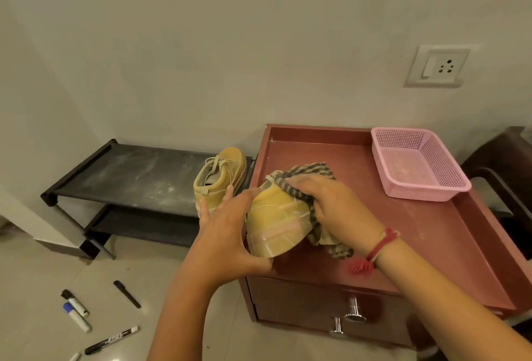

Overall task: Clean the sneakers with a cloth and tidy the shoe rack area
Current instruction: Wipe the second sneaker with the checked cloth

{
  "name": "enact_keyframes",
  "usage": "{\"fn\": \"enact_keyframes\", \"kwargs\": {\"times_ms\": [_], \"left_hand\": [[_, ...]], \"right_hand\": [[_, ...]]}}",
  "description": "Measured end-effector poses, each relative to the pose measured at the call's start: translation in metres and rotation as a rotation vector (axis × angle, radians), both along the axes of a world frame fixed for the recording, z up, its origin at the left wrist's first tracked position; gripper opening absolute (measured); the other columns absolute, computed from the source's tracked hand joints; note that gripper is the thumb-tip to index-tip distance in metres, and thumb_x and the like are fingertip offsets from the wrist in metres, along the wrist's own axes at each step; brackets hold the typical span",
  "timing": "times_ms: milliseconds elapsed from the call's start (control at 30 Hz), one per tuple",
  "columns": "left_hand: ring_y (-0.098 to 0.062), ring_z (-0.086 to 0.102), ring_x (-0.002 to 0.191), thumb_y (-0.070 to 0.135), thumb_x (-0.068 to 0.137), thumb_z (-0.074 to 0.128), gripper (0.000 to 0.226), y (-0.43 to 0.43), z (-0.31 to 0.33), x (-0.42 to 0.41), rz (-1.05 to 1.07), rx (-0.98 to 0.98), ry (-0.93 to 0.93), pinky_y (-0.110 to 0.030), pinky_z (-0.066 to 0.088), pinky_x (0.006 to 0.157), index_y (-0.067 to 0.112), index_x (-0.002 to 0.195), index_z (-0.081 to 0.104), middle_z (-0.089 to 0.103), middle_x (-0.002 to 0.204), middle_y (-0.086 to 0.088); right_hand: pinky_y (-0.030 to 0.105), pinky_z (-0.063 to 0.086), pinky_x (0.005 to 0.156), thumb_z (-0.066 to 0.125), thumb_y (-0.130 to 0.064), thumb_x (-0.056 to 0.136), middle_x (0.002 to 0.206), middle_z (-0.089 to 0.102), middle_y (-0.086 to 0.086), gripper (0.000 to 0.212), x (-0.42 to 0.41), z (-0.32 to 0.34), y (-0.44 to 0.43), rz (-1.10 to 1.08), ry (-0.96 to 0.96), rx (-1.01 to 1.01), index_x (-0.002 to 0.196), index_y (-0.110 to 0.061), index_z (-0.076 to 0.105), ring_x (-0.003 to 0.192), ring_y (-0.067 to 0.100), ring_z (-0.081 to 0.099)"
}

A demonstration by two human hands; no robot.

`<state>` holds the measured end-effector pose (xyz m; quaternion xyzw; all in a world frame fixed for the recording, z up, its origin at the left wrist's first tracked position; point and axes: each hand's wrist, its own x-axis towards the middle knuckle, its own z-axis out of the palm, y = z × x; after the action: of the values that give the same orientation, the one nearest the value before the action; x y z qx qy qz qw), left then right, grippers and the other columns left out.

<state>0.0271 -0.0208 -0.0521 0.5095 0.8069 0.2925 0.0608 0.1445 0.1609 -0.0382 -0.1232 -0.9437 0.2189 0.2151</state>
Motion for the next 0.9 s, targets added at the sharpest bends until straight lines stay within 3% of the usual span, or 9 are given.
{"fn": "enact_keyframes", "kwargs": {"times_ms": [100, 233, 333, 400, 500, 633, 800, 900], "left_hand": [[-0.015, 0.032, 0.135, 0.046, 0.049, 0.071, 0.095, 0.003, 0.000, 0.003, 0.085, -0.033, -0.004, -0.055, -0.016, 0.113, 0.050, 0.129, 0.020, 0.037, 0.122, 0.029], [-0.023, 0.017, 0.144, 0.048, 0.055, 0.073, 0.098, 0.005, -0.007, 0.002, 0.190, -0.114, 0.166, -0.062, -0.013, 0.110, 0.032, 0.135, 0.019, 0.029, 0.143, 0.010], [-0.022, 0.010, 0.146, 0.062, 0.053, 0.066, 0.094, 0.007, -0.006, 0.002, 0.187, -0.091, 0.158, -0.060, -0.017, 0.110, 0.029, 0.132, 0.028, 0.041, 0.135, 0.011], [-0.021, 0.012, 0.146, 0.072, 0.049, 0.060, 0.099, 0.007, -0.004, 0.000, 0.195, -0.103, 0.139, -0.057, -0.019, 0.109, 0.028, 0.133, 0.031, 0.044, 0.134, 0.010], [-0.019, 0.024, 0.142, 0.073, 0.045, 0.059, 0.098, 0.006, -0.004, -0.008, 0.190, -0.103, 0.101, -0.059, -0.017, 0.112, 0.032, 0.130, 0.034, 0.046, 0.129, 0.012], [-0.014, 0.046, 0.122, 0.070, 0.044, 0.061, 0.093, 0.004, -0.004, -0.012, 0.187, -0.083, 0.054, -0.060, -0.011, 0.113, 0.033, 0.126, 0.038, 0.048, 0.115, 0.018], [-0.009, 0.048, 0.115, 0.066, 0.046, 0.065, 0.086, 0.003, -0.003, -0.012, 0.150, -0.049, 0.072, -0.060, -0.013, 0.113, 0.038, 0.122, 0.038, 0.050, 0.111, 0.021], [-0.009, 0.046, 0.117, 0.064, 0.047, 0.066, 0.087, 0.005, -0.002, -0.012, 0.143, -0.049, 0.052, -0.058, -0.012, 0.114, 0.038, 0.124, 0.037, 0.050, 0.112, 0.021]], "right_hand": [[0.033, 0.042, 0.099, 0.038, 0.000, 0.078, 0.122, 0.061, 0.001, 0.052, 0.007, -0.002, 0.018, -0.144, 0.008, -0.021, 0.121, -0.018, 0.061, 0.114, 0.021, 0.056], [0.031, 0.038, 0.101, 0.041, 0.003, 0.080, 0.126, 0.059, 0.007, 0.053, 0.014, -0.016, 0.030, -0.252, -0.022, -0.048, 0.128, -0.016, 0.055, 0.118, 0.025, 0.053], [0.021, 0.035, 0.101, 0.029, -0.017, 0.080, 0.127, 0.057, -0.002, 0.054, 0.014, -0.017, 0.006, -0.161, 0.024, -0.065, 0.127, -0.021, 0.054, 0.118, 0.015, 0.052], [0.017, 0.035, 0.099, 0.032, -0.013, 0.077, 0.123, 0.058, -0.006, 0.053, 0.015, -0.017, -0.017, -0.045, 0.054, -0.016, 0.123, -0.022, 0.057, 0.113, 0.009, 0.052], [0.030, 0.036, 0.099, 0.056, 0.008, 0.064, 0.126, 0.058, 0.002, 0.063, 0.016, -0.026, -0.027, 0.048, 0.006, 0.190, 0.121, -0.018, 0.059, 0.115, 0.022, 0.055], [0.045, 0.035, 0.103, 0.049, 0.013, 0.063, 0.124, 0.060, 0.007, 0.062, 0.014, -0.028, 0.001, -0.063, -0.032, 0.213, 0.116, -0.015, 0.063, 0.117, 0.027, 0.056], [0.033, 0.036, 0.106, 0.045, 0.008, 0.070, 0.129, 0.057, 0.003, 0.058, 0.020, -0.032, -0.020, 0.054, 0.018, 0.171, 0.120, -0.015, 0.061, 0.121, 0.019, 0.051], [0.043, 0.035, 0.102, 0.045, 0.001, 0.064, 0.125, 0.060, 0.006, 0.058, 0.018, -0.027, -0.004, -0.065, 0.001, 0.171, 0.117, -0.014, 0.064, 0.118, 0.025, 0.055]]}}
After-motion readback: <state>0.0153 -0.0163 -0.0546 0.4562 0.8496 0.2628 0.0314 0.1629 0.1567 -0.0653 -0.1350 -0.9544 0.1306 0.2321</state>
